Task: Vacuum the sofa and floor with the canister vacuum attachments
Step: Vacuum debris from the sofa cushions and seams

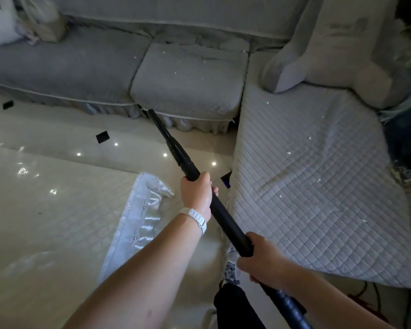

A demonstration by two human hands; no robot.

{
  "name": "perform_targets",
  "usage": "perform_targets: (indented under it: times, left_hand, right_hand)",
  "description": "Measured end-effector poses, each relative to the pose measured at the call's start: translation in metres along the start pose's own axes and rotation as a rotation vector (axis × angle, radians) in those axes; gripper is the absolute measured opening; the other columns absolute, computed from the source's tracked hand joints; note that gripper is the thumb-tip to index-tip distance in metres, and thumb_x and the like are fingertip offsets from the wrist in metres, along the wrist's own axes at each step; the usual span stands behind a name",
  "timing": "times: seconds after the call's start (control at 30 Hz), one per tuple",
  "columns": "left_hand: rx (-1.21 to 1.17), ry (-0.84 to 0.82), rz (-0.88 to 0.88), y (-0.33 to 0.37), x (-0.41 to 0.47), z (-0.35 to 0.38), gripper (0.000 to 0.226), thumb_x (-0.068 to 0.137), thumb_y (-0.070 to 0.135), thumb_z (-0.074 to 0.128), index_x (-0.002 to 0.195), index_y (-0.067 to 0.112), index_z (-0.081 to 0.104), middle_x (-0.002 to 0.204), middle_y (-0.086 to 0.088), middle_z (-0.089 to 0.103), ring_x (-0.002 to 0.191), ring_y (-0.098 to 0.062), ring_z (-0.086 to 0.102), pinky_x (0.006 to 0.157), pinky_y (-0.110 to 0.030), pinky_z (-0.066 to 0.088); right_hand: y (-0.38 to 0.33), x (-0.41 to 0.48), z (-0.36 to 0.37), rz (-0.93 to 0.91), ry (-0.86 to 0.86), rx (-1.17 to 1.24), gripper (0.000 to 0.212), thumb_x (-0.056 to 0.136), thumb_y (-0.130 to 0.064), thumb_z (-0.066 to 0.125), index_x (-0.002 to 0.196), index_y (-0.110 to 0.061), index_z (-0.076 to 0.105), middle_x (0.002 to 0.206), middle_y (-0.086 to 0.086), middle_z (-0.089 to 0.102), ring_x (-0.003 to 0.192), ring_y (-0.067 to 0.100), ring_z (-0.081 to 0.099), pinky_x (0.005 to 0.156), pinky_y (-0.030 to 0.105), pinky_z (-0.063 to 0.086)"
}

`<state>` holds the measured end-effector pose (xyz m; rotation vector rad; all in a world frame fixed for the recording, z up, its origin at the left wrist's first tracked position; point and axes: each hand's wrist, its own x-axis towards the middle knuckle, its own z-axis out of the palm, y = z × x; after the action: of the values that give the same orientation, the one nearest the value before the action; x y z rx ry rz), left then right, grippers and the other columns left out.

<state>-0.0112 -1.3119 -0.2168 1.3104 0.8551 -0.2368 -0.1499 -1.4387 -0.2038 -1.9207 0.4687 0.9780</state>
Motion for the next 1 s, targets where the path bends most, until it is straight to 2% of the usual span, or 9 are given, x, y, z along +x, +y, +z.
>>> perform_targets:
  times: [0.13, 0.23, 0.3, 0.43, 0.5, 0.57, 0.67, 0.83, 1.0]
  left_hand:
    - [0.066, 0.021, 0.017, 0.027, 0.027, 0.039, 0.025, 0.088, 0.01, 0.054, 0.113, 0.007, 0.053, 0.081, -0.006, 0.055, 0.048, -0.017, 0.053, 0.048, -0.024, 0.049]
    - [0.107, 0.006, 0.021, 0.046, 0.047, 0.067, 0.029, 0.088, 0.012, 0.054, 0.116, 0.007, 0.053, 0.08, -0.005, 0.057, 0.049, -0.018, 0.057, 0.05, -0.025, 0.051]
    - [0.109, -0.006, 0.019, 0.057, 0.061, 0.083, 0.029, 0.087, 0.012, 0.054, 0.116, 0.008, 0.053, 0.079, -0.004, 0.057, 0.051, -0.018, 0.057, 0.053, -0.028, 0.052]
    - [0.038, -0.033, -0.042, 0.078, 0.091, 0.108, 0.017, 0.087, 0.012, 0.057, 0.103, 0.01, 0.052, 0.075, -0.004, 0.055, 0.05, -0.019, 0.054, 0.053, -0.028, 0.05]
    - [0.026, -0.054, -0.062, 0.09, 0.103, 0.116, 0.012, 0.087, 0.011, 0.057, 0.096, 0.011, 0.049, 0.073, -0.004, 0.053, 0.048, -0.019, 0.052, 0.052, -0.029, 0.047]
    - [0.042, -0.079, -0.07, 0.101, 0.116, 0.123, 0.011, 0.086, 0.012, 0.059, 0.093, 0.011, 0.049, 0.07, -0.004, 0.054, 0.047, -0.019, 0.052, 0.053, -0.03, 0.047]
    - [0.057, -0.112, -0.077, 0.116, 0.141, 0.128, 0.01, 0.087, 0.013, 0.061, 0.09, 0.012, 0.052, 0.067, -0.003, 0.055, 0.048, -0.018, 0.053, 0.054, -0.03, 0.047]
    - [0.059, -0.163, -0.102, 0.144, 0.192, 0.124, 0.009, 0.089, 0.013, 0.06, 0.094, 0.01, 0.054, 0.065, -0.002, 0.055, 0.048, -0.018, 0.052, 0.054, -0.03, 0.048]
    - [0.115, -0.243, -0.181, 0.182, 0.257, 0.118, 0.006, 0.091, 0.014, 0.058, 0.093, 0.012, 0.053, 0.067, -0.002, 0.054, 0.049, -0.019, 0.051, 0.055, -0.03, 0.048]
  right_hand:
    - [-0.022, 0.033, -0.041, -0.017, -0.033, 0.019, 0.027, 0.085, -0.01, 0.067, 0.106, -0.023, 0.054, 0.083, 0.004, 0.061, 0.061, 0.013, 0.061, 0.059, 0.025, 0.055]
    - [-0.039, 0.055, -0.07, -0.021, -0.027, -0.009, 0.026, 0.084, -0.01, 0.067, 0.102, -0.025, 0.054, 0.086, 0.005, 0.061, 0.061, 0.014, 0.06, 0.056, 0.023, 0.054]
    - [-0.05, 0.071, -0.086, -0.011, -0.002, -0.025, 0.028, 0.085, -0.01, 0.066, 0.107, -0.022, 0.055, 0.085, 0.005, 0.061, 0.06, 0.014, 0.06, 0.055, 0.023, 0.055]
    - [-0.071, 0.098, -0.108, -0.014, 0.003, -0.046, 0.033, 0.084, -0.012, 0.067, 0.112, -0.023, 0.053, 0.091, 0.007, 0.063, 0.067, 0.016, 0.063, 0.069, 0.036, 0.062]
    - [-0.083, 0.106, -0.112, -0.017, -0.005, -0.034, 0.038, 0.084, -0.013, 0.067, 0.117, -0.025, 0.052, 0.096, 0.008, 0.065, 0.072, 0.018, 0.066, 0.072, 0.039, 0.063]
    - [-0.096, 0.113, -0.113, -0.017, -0.014, 0.004, 0.042, 0.085, -0.013, 0.068, 0.122, -0.025, 0.051, 0.099, 0.007, 0.065, 0.075, 0.017, 0.067, 0.073, 0.036, 0.064]
    - [-0.118, 0.126, -0.111, -0.015, 0.0, 0.039, 0.038, 0.086, -0.012, 0.067, 0.118, -0.025, 0.052, 0.096, 0.005, 0.063, 0.073, 0.015, 0.067, 0.071, 0.032, 0.064]
    - [-0.165, 0.16, -0.105, 0.04, 0.066, -0.026, 0.034, 0.083, -0.015, 0.068, 0.107, -0.031, 0.049, 0.096, 0.004, 0.064, 0.084, 0.024, 0.071, 0.078, 0.044, 0.065]
    - [-0.231, 0.202, -0.086, 0.14, 0.138, -0.042, 0.035, 0.086, -0.019, 0.067, 0.113, -0.029, 0.048, 0.097, -0.001, 0.061, 0.086, 0.017, 0.067, 0.08, 0.037, 0.063]
